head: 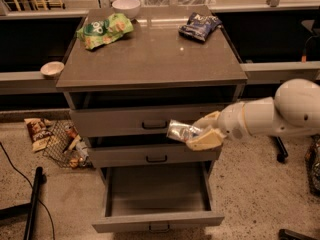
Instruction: Place redbull can into bottom drawer
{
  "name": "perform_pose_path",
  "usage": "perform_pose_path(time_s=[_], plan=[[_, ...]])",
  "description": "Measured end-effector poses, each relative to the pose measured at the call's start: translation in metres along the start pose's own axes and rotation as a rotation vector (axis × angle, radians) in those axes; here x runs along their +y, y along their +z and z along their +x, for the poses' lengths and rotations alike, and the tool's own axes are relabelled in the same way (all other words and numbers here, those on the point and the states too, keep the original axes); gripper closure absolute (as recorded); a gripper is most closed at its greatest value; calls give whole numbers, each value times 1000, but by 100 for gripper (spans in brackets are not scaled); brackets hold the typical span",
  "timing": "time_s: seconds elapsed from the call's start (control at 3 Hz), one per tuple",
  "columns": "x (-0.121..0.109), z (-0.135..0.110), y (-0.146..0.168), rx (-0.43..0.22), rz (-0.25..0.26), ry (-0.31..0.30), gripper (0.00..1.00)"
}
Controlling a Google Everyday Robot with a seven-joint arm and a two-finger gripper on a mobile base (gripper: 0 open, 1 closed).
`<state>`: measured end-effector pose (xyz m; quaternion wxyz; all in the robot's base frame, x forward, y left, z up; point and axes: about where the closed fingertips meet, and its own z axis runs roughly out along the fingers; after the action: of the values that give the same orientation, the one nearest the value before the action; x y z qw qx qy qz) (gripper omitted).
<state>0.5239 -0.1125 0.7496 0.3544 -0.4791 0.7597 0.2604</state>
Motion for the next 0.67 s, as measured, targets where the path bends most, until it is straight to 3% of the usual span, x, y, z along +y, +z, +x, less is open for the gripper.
perform_pose_path(time_s=[0.33, 0.67], plan=[[25, 55, 49, -27, -23, 148, 100], [25, 55, 49, -26, -23, 148, 100]])
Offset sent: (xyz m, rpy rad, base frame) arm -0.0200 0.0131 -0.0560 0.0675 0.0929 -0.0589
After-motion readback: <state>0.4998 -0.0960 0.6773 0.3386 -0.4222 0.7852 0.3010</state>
